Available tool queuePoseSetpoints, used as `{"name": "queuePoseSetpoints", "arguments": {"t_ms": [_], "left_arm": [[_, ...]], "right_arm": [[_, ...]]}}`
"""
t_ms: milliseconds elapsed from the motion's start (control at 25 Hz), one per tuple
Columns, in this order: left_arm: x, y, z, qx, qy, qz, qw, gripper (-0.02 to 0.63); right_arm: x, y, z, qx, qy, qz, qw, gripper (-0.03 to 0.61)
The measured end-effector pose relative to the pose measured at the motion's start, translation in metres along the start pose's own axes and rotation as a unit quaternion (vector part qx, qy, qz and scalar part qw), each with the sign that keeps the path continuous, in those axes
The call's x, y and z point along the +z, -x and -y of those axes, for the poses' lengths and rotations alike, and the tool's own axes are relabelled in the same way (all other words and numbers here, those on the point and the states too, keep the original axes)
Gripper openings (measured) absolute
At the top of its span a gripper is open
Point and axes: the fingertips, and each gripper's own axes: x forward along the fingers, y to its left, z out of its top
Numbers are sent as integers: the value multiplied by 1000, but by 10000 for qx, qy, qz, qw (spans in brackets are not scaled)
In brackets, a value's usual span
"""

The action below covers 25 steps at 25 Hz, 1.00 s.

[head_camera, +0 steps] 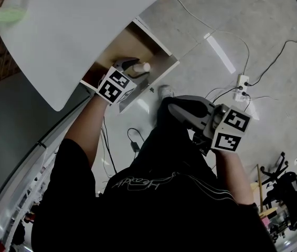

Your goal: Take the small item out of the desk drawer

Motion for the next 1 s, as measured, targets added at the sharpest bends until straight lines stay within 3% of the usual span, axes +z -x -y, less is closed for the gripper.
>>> {"name": "queuePoseSetpoints", "arguments": {"t_ms": [320,480,1000], "left_arm": [[-12,-27,-12,-320,325,-253,9986,260],[-10,-33,-10,-544,280,-334,9976,174],[-10,-35,-8,-335,236,-452,9981,152]], "right_arm": [[-8,0,17,-53,-227,-32,9997,57],[-3,5,28,-163,-278,47,9995,57],[8,23,40,-427,-281,365,9980,57]]}}
